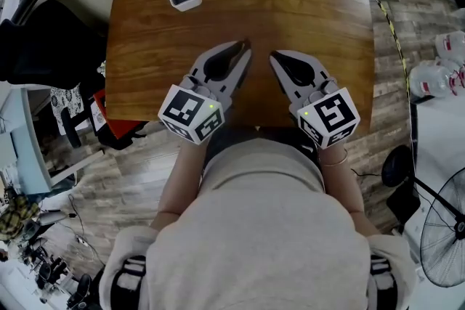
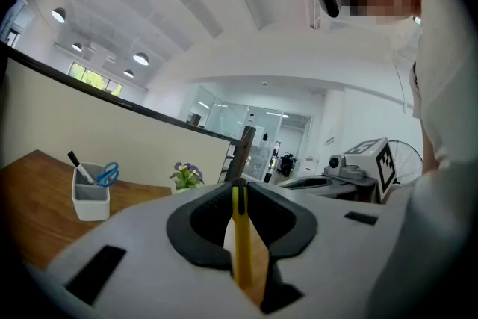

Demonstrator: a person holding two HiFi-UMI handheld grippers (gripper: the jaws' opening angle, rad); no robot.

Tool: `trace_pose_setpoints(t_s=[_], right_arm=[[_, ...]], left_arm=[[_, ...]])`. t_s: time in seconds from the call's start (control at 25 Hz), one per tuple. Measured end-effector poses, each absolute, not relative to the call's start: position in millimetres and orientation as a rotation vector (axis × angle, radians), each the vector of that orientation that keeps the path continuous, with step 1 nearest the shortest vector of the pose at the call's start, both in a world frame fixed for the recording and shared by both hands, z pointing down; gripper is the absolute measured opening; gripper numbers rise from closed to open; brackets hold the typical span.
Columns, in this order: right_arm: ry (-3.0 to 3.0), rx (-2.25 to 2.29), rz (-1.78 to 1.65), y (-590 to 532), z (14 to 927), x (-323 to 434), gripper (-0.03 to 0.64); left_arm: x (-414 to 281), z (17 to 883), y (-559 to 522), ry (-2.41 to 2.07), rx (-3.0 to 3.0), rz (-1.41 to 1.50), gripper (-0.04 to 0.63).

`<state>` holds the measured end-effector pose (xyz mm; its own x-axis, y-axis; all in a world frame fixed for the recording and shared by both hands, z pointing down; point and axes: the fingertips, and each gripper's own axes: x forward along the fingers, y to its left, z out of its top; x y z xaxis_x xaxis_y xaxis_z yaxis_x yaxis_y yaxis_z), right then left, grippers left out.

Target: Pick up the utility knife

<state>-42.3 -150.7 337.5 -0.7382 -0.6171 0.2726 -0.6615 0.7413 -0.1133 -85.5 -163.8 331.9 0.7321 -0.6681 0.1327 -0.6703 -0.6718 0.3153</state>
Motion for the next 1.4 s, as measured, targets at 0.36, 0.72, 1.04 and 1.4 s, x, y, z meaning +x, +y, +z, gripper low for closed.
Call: trace_pose_setpoints(t_s=[0.36, 0.72, 1.04, 1.4], right_arm=[[-2.702, 1.011, 0.311, -150, 348, -38, 0.012], [-2.699, 1.001, 0.336, -147, 354, -39, 0.012], [-2.692, 1.022, 0.315, -148, 353, -36, 0.012], [-2.693, 1.021, 0.309, -147, 352, -37, 0.012]], left_arm=[[-79, 340, -161, -1.009, 2.594, 0.041, 0.075], [-75, 347, -160, -0.994, 2.583, 0.070, 0.075], [-75, 346, -161, -0.996, 2.584, 0.070, 0.075], [-77, 346, -161, -0.996, 2.577, 0.057, 0.075]])
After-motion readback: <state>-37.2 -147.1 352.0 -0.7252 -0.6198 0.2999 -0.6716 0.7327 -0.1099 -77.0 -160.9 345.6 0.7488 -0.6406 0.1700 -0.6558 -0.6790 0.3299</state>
